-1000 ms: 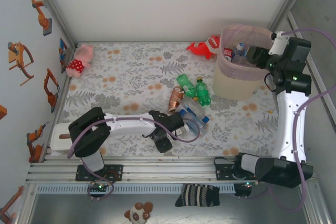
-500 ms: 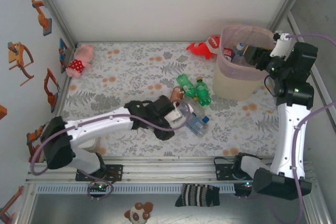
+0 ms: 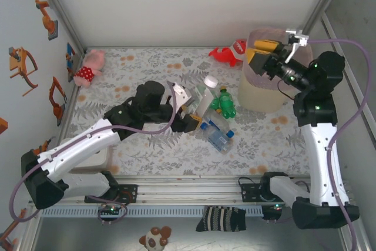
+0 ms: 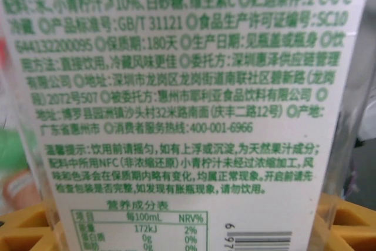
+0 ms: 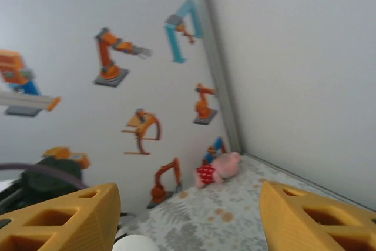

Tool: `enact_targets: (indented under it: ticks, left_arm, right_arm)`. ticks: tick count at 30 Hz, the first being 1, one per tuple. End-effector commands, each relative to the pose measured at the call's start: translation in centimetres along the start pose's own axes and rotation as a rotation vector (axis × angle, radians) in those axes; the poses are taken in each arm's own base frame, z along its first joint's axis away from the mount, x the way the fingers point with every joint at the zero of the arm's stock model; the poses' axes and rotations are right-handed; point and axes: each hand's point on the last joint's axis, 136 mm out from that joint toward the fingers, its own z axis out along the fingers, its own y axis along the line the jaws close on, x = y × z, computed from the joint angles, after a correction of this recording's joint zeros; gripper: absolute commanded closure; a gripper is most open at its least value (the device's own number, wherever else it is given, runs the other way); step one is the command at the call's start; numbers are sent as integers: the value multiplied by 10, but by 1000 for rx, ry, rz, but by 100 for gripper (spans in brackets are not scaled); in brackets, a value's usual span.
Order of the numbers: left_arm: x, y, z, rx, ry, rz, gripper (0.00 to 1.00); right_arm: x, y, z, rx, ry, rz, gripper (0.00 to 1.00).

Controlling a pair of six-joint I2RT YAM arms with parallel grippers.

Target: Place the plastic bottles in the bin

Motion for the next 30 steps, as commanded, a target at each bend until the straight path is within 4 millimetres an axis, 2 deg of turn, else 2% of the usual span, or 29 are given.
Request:
enact_targets:
  ticks: [1, 4, 11, 19, 22, 26, 30]
  left_arm:
    - [-44, -26, -11, 130, -178, 129, 49]
    - [-56, -34, -13, 174, -230, 159, 49]
    - [-64, -43, -13, 239, -240, 183, 48]
    - [-69, -41, -10, 235, -244, 189, 48]
    - [-69, -40, -9, 233, -248, 190, 48]
    - [-70, -40, -9, 233, -251, 190, 47]
    - [-68, -38, -9, 218, -250, 187, 39]
  right_arm:
    - [-5, 44, 11, -195, -3, -68, 36]
    - [0, 63, 20, -285, 19, -58, 35]
    - [19, 86, 32, -410, 91, -28, 35]
    - [38, 92, 32, -424, 151, -34, 41]
    - [39, 91, 32, -415, 152, -42, 47]
    - [38, 93, 33, -419, 151, -43, 61]
    - [34, 92, 34, -401, 139, -54, 70]
